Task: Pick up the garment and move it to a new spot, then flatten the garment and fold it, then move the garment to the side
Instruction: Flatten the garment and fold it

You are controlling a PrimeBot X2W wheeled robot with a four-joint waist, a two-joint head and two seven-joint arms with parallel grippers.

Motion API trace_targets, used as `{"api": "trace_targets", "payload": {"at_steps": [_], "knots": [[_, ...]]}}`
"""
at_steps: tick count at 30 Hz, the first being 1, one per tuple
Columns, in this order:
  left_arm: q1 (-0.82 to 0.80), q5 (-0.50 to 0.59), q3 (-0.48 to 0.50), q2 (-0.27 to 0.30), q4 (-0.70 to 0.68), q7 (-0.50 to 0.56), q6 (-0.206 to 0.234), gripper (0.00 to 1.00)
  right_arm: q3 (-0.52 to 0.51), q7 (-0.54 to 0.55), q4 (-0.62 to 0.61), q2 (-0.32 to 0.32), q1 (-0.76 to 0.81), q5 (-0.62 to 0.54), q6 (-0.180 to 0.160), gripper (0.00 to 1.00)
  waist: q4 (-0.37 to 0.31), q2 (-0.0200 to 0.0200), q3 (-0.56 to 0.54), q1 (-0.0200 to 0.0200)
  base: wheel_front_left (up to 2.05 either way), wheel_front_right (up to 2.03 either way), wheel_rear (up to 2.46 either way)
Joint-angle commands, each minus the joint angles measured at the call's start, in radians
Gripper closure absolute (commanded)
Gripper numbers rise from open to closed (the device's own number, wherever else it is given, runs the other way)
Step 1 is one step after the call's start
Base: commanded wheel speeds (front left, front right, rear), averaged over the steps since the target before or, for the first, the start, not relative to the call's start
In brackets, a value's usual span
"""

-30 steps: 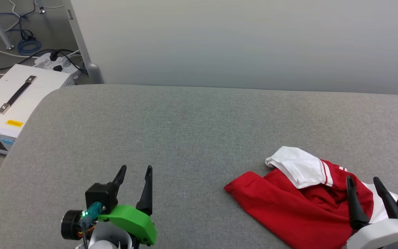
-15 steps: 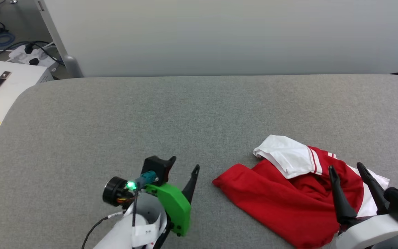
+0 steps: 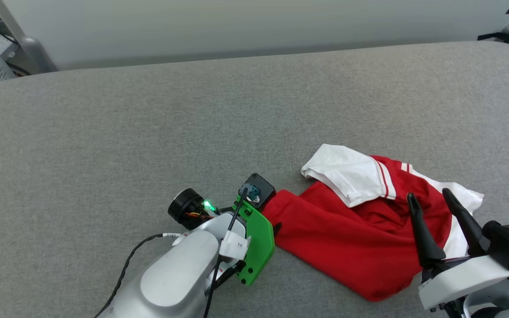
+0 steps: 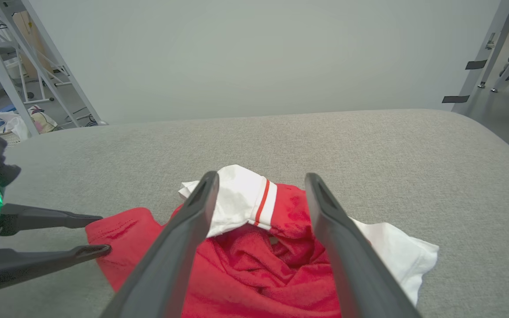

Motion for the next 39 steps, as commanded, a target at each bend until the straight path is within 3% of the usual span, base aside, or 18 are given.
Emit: {"api": "trace_targets", "payload": {"at_steps": [1, 8, 9, 11, 16, 20, 28, 33, 39], "knots": [[-0.028, 0.010, -0.012, -0.004, 0.015, 0.018, -0.008, 0.00, 0.003, -0.012, 0.004, 0.000, -0.020, 0.007, -0.001, 0.00, -0.047, -0.0001, 0.049, -0.0001, 0.00, 0.00, 0.00], [-0.110, -0.042, -0.150, 0.003, 0.123, 0.189, -0.036, 0.00, 0.007, -0.037, 0.039, 0.010, -0.048, 0.037, -0.001, 0.00, -0.090, -0.0001, 0.084, -0.0001, 0.00, 0.00, 0.00], [-0.112, -0.060, -0.172, 0.005, 0.128, 0.215, -0.036, 0.44, 0.007, -0.039, 0.042, 0.010, -0.050, 0.039, -0.001, 0.00, -0.092, -0.0001, 0.085, -0.0001, 0.00, 0.00, 0.00], [-0.123, -0.107, -0.230, 0.018, 0.122, 0.263, -0.037, 1.00, 0.007, -0.042, 0.049, 0.011, -0.053, 0.043, -0.001, 0.00, -0.095, -0.0001, 0.085, -0.0001, 0.00, 0.00, 0.00], [-0.147, -0.146, -0.234, 0.054, 0.106, 0.190, -0.036, 1.00, -0.005, -0.046, 0.063, 0.014, -0.050, 0.047, -0.001, 0.00, -0.082, -0.0001, 0.072, -0.0001, 0.00, 0.00, 0.00], [-0.139, -0.153, -0.177, 0.085, 0.094, 0.086, 0.009, 1.00, -0.021, -0.043, 0.066, 0.018, -0.041, 0.049, -0.001, 0.00, -0.051, -0.0001, 0.042, -0.0001, 0.00, 0.00, 0.00], [-0.020, -0.209, -0.047, 0.208, -0.016, -0.039, 0.152, 1.00, -0.036, -0.020, 0.042, 0.021, -0.008, 0.030, -0.001, 0.00, 0.027, -0.0001, -0.033, -0.0001, 0.00, 0.00, 0.00], [0.141, -0.285, 0.038, 0.289, -0.126, -0.078, 0.262, 1.00, -0.049, -0.001, 0.019, 0.022, 0.018, 0.019, -0.001, 0.00, 0.077, -0.0001, -0.069, -0.0001, 0.00, 0.00, 0.00], [0.381, -0.389, 0.105, 0.346, -0.228, -0.107, 0.375, 1.00, -0.060, 0.017, -0.004, 0.023, 0.044, 0.007, -0.001, 0.00, 0.126, -0.0001, -0.105, -0.0001, 0.00, 0.00, 0.00]]}}
